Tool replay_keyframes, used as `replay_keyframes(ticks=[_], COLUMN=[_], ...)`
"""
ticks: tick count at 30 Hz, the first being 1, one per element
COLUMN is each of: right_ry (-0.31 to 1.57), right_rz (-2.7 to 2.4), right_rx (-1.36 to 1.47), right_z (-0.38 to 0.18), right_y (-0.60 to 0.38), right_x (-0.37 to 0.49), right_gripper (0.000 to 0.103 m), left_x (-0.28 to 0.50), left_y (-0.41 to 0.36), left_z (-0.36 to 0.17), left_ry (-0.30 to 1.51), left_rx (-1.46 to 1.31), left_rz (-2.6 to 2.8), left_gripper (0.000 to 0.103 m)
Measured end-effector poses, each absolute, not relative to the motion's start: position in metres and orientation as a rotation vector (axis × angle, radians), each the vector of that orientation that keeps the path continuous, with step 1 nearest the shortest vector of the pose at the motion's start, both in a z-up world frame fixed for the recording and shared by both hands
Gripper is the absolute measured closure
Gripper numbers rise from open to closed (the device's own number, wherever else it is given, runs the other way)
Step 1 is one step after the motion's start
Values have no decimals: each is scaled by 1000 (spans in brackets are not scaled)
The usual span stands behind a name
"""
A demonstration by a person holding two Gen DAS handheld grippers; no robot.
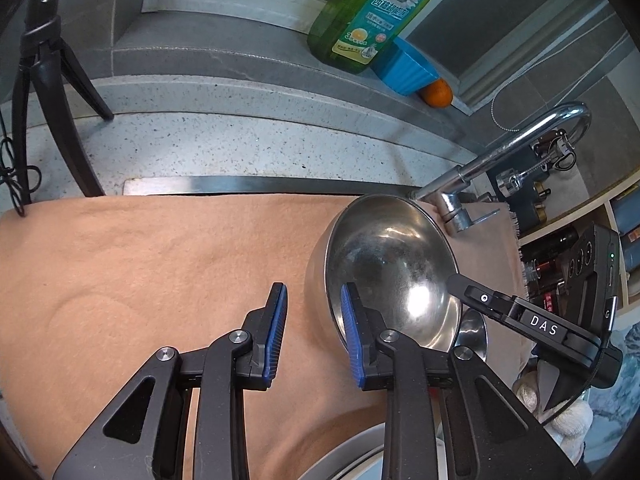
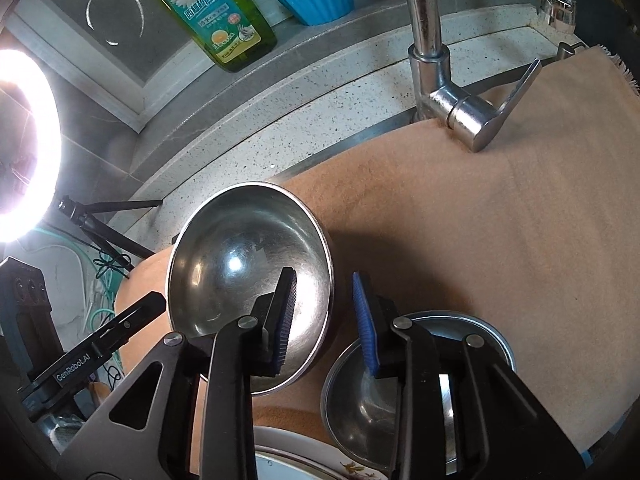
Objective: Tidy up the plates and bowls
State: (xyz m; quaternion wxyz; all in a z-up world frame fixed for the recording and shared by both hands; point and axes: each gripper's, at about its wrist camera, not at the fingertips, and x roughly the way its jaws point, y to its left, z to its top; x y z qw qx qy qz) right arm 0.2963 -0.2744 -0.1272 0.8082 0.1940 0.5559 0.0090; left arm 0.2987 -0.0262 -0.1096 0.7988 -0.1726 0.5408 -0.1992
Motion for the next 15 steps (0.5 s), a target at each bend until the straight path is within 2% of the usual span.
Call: replay_keyframes(ticks=[6,10,15], right_ry=[1212,1219,1224], right_rz=[18,9,7], right_rx=[390,383,369], right_z=[-134,-136,-138], right_y=[-270,-269,-269], right_x=[299,299,300], right_gripper=[86,91,92], left_x=[301,303,304], left_y=[-29,-32,-36], left_z=[-116,-121,-123], left_ry=[1179,1189,1191], left_rx=[-369,-365,-364], left_rz=[-438,-451,-462], left_gripper=[79,87,91])
